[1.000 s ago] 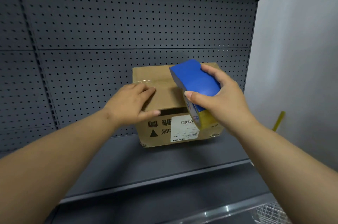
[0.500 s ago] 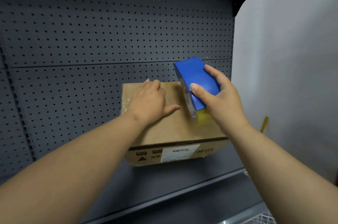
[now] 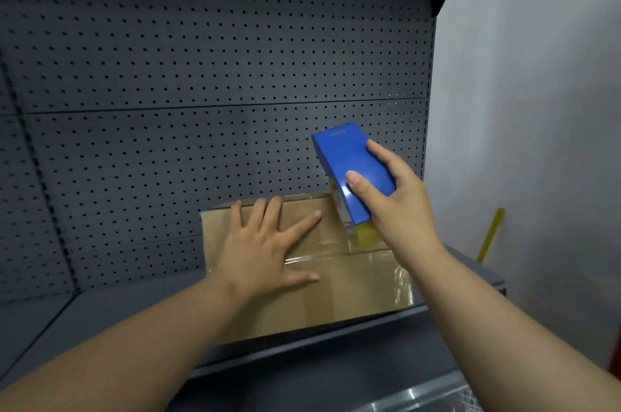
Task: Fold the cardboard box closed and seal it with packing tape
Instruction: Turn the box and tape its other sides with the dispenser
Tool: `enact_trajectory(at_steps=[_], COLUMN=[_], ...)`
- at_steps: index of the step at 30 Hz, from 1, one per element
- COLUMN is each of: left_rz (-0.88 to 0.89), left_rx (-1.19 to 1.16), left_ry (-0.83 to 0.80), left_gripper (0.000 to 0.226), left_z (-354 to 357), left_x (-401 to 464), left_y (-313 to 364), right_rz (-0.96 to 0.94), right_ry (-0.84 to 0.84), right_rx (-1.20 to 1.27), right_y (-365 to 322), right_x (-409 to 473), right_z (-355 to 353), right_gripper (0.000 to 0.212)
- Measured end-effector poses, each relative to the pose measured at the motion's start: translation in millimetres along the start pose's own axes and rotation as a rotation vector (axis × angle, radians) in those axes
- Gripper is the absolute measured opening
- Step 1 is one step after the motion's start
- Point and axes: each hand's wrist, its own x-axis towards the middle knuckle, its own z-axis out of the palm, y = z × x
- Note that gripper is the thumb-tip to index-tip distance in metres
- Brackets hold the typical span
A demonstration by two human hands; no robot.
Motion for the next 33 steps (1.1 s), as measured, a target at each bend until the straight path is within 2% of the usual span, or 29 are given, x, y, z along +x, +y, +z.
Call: enact_trajectory(at_steps=[12,19,25,28,33], left_rz=[-0.04,-0.079,-0.192,-0.203,-0.185], left_rx=[0.125,0.174,0.097,-0.023,-0.194], left_ry=[-0.101,-0.089,-0.203,-0.211,-0.373], left_gripper=[0.084,0.065,0.07,0.066,0.054], left_z=[7.6,0.2,-24.2,-25.5,-25.7], left_x=[-48.6,-62.0,-21.8,3.6,38.4], left_y=[-6.9,-13.8,-3.8,10.7,25.6], right_rz=[0.024,-0.01,-0.058,-0.098,-0.056], right_ry=[-0.185,-0.306,-0.307,-0.281,-0.242], right_rx=[0.066,0.043,-0.248,-0.4,-0.506], right_y=[12.1,9.5,10.4,23.5,58.8], right_x=[-19.1,-22.7,-2.4,14.9,44.6], right_z=[1.6,11.3,-1.7,-11.8,-31.3], right_gripper=[0.051,0.059,0.088,0.087,0.083])
